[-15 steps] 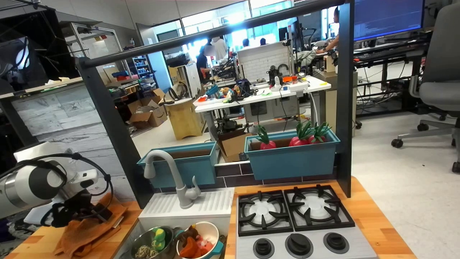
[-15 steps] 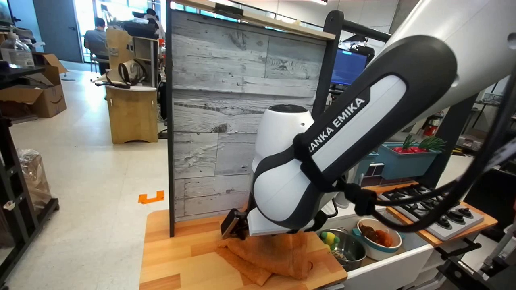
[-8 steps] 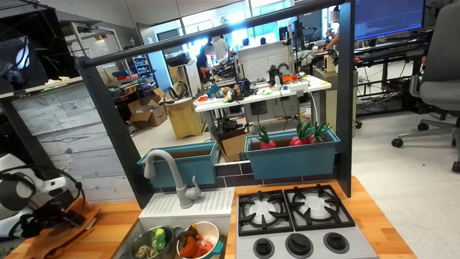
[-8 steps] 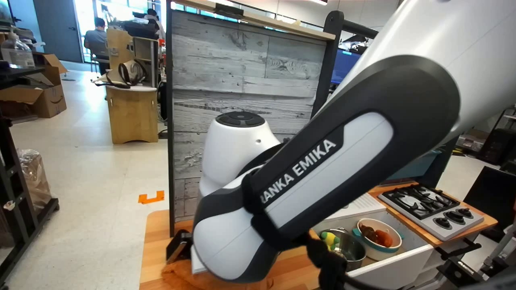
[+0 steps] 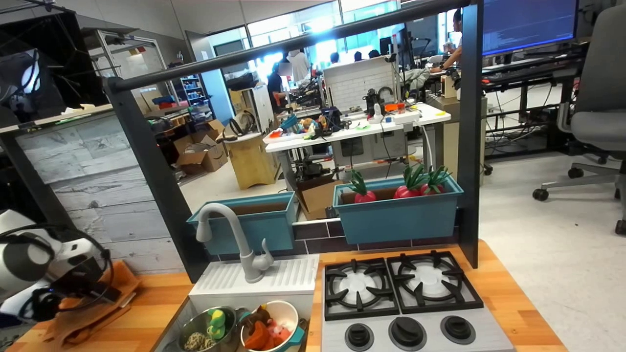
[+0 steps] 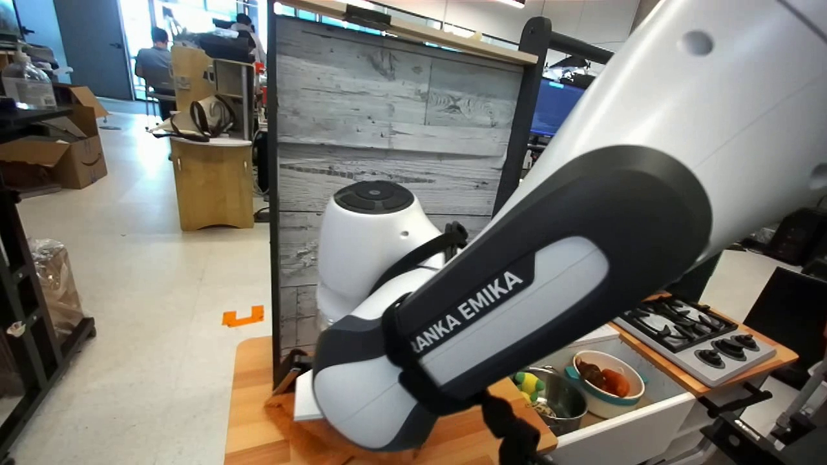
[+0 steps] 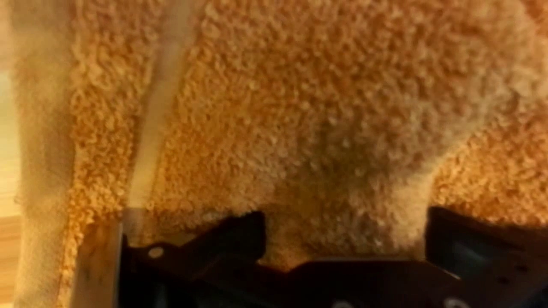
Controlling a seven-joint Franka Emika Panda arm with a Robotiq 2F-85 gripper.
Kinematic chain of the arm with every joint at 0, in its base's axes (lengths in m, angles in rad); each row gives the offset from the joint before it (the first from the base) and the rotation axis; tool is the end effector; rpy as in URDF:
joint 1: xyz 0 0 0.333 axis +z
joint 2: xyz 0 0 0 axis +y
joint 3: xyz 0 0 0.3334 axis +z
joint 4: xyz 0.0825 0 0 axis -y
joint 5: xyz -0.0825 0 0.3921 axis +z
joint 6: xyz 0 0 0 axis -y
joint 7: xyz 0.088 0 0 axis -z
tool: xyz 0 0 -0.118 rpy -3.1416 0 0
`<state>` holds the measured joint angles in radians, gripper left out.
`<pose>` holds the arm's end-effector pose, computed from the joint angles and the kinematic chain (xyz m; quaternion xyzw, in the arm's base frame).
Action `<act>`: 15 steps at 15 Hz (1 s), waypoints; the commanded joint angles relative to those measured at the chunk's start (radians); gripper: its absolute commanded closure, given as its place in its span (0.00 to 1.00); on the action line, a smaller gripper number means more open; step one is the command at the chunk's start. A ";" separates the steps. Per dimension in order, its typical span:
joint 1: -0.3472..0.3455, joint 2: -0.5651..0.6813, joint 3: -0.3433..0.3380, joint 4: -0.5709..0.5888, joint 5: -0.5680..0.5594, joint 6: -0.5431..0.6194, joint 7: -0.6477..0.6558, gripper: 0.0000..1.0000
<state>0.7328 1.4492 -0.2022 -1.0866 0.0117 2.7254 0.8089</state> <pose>0.6174 0.4193 -0.0729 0.9896 -0.0455 0.1363 0.0043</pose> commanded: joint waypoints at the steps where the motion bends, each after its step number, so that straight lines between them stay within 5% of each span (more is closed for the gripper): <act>1: -0.013 -0.002 -0.131 -0.079 -0.016 -0.037 0.064 0.00; 4: -0.044 0.042 -0.137 0.014 -0.069 -0.116 0.038 0.00; 11: 0.011 0.132 0.004 0.199 -0.181 -0.117 -0.073 0.00; 12: 0.038 0.035 0.022 0.060 -0.201 -0.074 -0.068 0.00; 15: 0.025 0.088 0.015 0.155 -0.186 -0.144 -0.096 0.00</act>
<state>0.7790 1.4796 -0.1976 -0.9929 -0.1711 2.6208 0.7454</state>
